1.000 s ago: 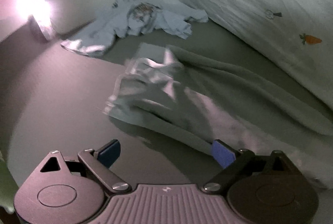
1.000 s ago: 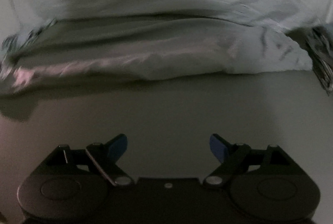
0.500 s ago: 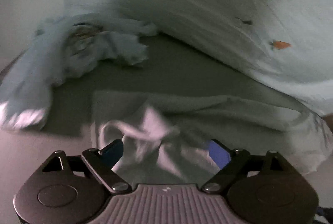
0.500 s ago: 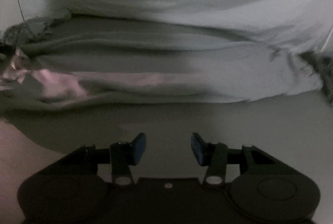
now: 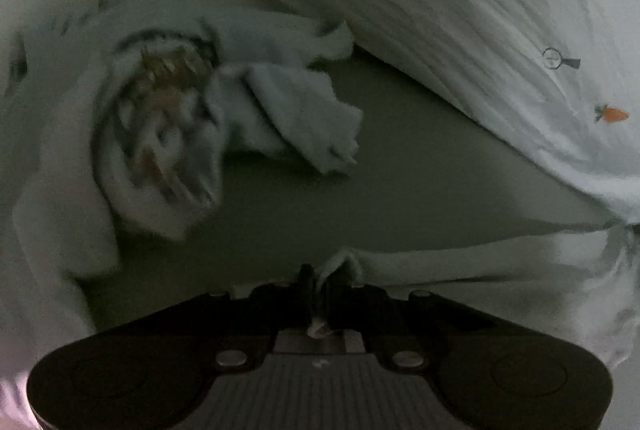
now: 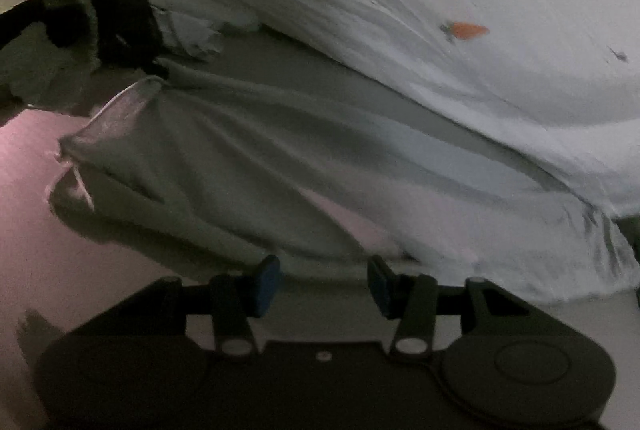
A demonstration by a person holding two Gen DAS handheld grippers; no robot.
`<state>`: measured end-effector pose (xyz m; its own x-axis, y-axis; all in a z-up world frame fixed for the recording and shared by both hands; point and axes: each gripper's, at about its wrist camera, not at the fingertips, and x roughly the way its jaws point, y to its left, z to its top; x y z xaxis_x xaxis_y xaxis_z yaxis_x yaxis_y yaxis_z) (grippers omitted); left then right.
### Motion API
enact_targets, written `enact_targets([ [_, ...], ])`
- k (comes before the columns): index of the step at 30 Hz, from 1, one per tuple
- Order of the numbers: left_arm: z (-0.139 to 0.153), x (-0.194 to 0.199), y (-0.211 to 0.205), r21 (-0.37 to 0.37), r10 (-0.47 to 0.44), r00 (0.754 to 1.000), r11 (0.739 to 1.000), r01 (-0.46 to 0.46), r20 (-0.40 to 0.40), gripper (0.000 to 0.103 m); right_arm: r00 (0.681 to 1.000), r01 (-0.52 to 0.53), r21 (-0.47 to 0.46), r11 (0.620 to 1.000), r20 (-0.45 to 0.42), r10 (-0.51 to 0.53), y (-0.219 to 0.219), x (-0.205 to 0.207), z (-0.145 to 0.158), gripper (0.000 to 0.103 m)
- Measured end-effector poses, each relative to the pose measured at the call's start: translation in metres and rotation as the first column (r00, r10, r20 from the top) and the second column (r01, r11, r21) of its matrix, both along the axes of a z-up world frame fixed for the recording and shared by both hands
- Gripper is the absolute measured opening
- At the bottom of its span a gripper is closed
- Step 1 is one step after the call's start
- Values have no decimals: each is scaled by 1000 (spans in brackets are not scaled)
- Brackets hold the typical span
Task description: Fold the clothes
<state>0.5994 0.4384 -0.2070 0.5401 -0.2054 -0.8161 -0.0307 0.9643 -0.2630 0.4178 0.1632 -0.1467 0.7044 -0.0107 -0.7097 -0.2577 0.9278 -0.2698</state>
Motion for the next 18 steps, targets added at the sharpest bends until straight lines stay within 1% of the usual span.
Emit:
enact_targets([
  [1,0,0,1,27,-5,1000,1000,5,3,13,1000,-26,-4,1000,1,26,9,4,-1,48],
  [2,0,0,4,36,0,1000,999,-1,5,16,998,-55,-12,998,3,55,17,8,-3,47],
  [3,1,0,8,28,13,1000,1000,-13,5,20,996,-84,-18,996,4,84,25,11,-6,46],
  [5,4,-5,19,-14,54,999,998,-54,1,24,990,-144,-27,989,-1,144,42,16,-10,45],
  [7,8,-15,26,-39,82,997,996,-82,-1,30,981,-193,-16,981,-11,193,54,20,-13,45],
  [8,10,-22,28,-50,86,996,995,-86,0,36,974,-226,-8,974,-20,225,59,22,-14,45],
  [9,11,-29,29,-63,89,996,994,-88,3,41,963,-267,0,964,-32,267,65,22,-15,45],
  [11,11,-45,33,-103,107,994,989,-107,-8,46,933,-357,-7,934,-49,356,80,22,-19,47],
  [13,10,-61,38,-146,133,991,980,-136,-27,46,903,-430,-33,902,-43,428,94,20,-23,48],
  [15,7,-74,42,-175,172,984,968,-178,-48,47,884,-467,-58,882,-38,466,105,22,-28,47],
  [16,5,-81,45,-188,193,979,961,-201,-60,47,877,-481,-70,874,-36,480,109,24,-31,43],
  [17,4,-89,47,-201,210,975,955,-220,-71,47,871,-491,-78,867,-29,491,111,26,-31,37],
  [18,3,-95,49,-211,221,972,949,-233,-77,47,866,-500,-81,862,-18,500,113,28,-31,12],
])
